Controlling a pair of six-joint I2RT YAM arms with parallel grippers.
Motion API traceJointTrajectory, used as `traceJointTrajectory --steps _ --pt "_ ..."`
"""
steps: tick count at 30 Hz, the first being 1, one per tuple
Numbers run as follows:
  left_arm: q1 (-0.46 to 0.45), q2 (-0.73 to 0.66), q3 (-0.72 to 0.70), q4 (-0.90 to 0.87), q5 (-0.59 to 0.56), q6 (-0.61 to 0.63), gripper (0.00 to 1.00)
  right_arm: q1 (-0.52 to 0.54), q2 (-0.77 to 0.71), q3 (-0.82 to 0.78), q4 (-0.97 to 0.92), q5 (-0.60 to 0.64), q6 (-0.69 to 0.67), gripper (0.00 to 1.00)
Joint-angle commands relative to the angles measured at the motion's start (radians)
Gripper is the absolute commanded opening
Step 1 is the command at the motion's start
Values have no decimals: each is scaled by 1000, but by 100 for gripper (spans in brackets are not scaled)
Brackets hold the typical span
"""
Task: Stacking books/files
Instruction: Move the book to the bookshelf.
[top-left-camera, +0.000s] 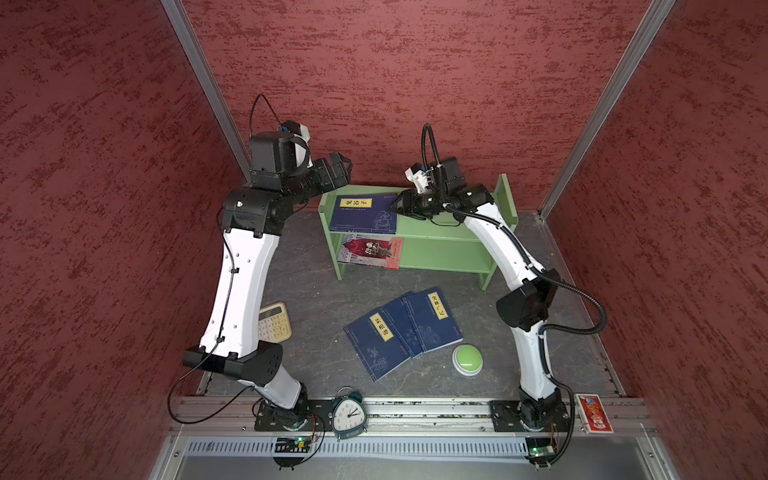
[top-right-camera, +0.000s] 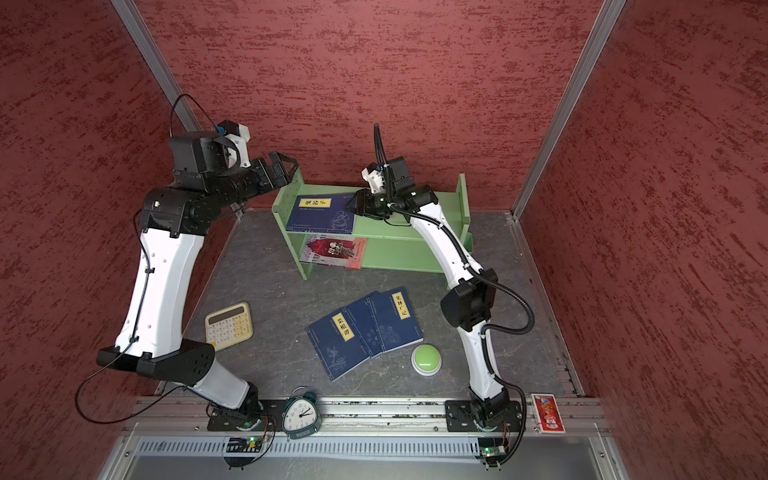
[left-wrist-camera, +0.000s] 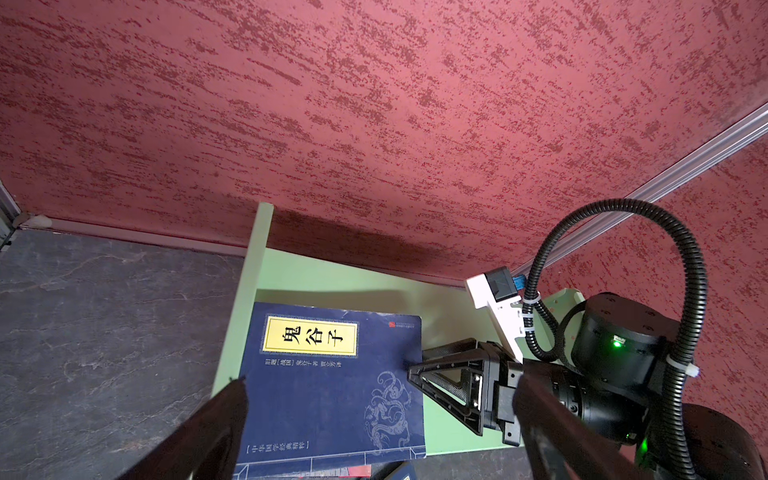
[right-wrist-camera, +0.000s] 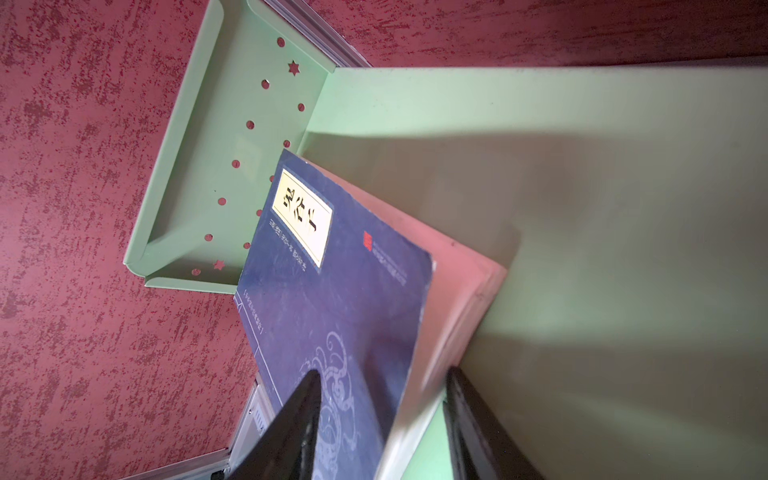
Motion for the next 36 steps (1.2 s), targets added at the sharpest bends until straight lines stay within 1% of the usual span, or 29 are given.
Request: traceJointTrajectory --steps 1,6,10,15,20,25,29,36 --pt "8 -25 -23 25 10 10 99 10 30 20 -24 30 5 52" --pt "20 -61 -83 45 10 20 99 10 -17 18 -27 124 5 60" --pt "47 -76 -95 36 31 31 99 10 -75 12 -44 169 8 62" --pt "76 -98 -127 33 76 13 99 20 -158 -90 -47 123 22 59" --pt "77 -112 -175 31 116 -5 99 49 -230 -206 -54 127 11 57" --pt "76 -136 -253 33 142 -8 99 60 -271 -315 -4 110 21 56" --pt "88 -157 -297 31 144 -18 99 67 -276 -340 22 106 28 55" --pt "116 -172 -331 -1 146 -44 99 78 -265 -350 42 85 37 52"
